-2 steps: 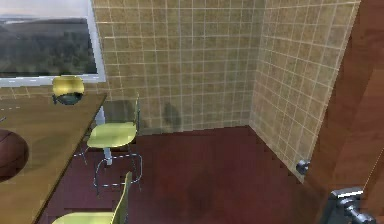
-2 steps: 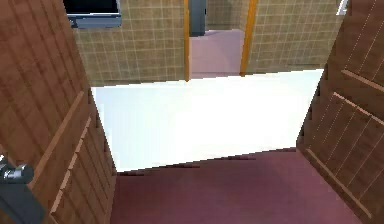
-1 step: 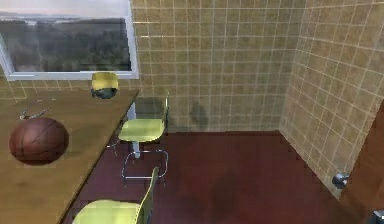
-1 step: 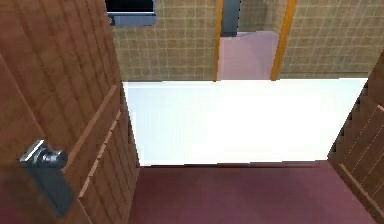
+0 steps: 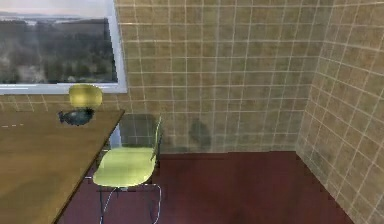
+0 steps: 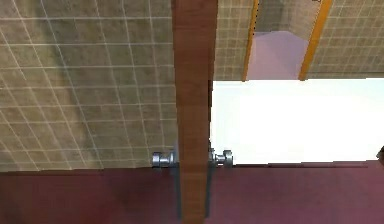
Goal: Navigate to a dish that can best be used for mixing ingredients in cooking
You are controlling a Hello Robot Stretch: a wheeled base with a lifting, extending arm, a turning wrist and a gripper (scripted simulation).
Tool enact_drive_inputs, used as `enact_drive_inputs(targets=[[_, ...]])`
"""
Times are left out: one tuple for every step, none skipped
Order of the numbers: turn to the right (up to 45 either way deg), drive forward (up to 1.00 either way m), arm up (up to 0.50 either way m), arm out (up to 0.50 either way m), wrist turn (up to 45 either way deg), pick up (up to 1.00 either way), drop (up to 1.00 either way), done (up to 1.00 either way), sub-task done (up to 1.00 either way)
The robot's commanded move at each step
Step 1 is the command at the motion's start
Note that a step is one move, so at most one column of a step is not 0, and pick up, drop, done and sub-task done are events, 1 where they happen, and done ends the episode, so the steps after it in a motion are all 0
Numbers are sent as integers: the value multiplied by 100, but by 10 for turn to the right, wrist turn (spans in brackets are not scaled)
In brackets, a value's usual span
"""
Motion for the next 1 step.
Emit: enact_drive_inputs(targets=[[-30, 0, 0, 0, 0, 0, 0, 0, 0]])
